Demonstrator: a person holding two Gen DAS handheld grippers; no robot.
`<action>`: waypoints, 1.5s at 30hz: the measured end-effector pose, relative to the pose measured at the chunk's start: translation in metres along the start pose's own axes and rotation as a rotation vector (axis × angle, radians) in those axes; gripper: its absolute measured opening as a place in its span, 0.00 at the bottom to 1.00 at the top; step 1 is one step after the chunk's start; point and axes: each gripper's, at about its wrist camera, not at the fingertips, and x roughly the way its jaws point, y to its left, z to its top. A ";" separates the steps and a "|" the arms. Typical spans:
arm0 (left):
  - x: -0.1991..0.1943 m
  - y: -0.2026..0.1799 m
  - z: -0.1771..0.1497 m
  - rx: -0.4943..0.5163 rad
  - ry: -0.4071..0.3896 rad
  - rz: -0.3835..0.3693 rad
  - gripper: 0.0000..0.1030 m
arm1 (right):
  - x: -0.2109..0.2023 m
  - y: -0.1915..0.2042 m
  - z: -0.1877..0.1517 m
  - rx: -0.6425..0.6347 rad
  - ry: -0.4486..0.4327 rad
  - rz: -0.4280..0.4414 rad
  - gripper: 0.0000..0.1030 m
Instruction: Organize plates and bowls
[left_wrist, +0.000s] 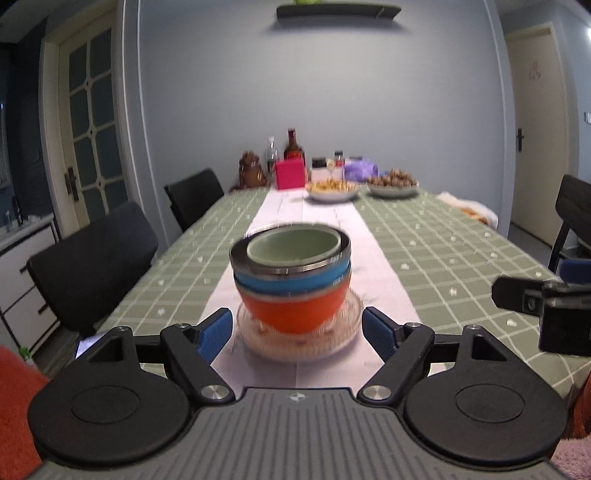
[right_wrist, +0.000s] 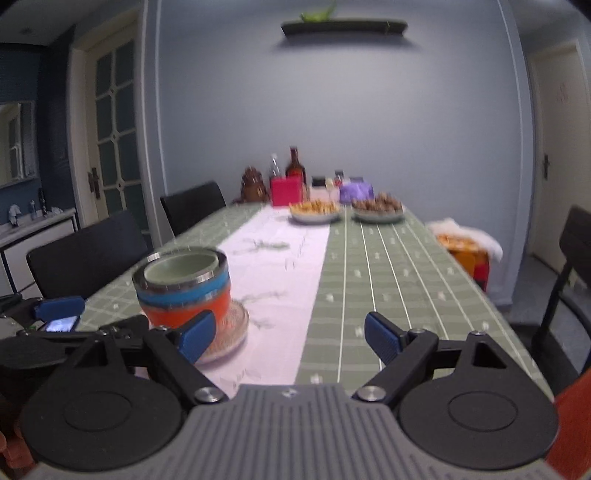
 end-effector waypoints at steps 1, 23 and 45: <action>0.001 0.000 -0.002 -0.004 0.016 -0.005 0.91 | 0.000 0.001 -0.004 -0.005 0.014 -0.008 0.84; 0.000 -0.008 -0.013 -0.028 0.112 -0.019 0.91 | -0.001 -0.013 -0.018 0.067 0.037 -0.035 0.92; 0.002 -0.007 -0.011 -0.030 0.118 -0.018 0.91 | -0.006 -0.015 -0.017 0.072 -0.002 -0.029 0.92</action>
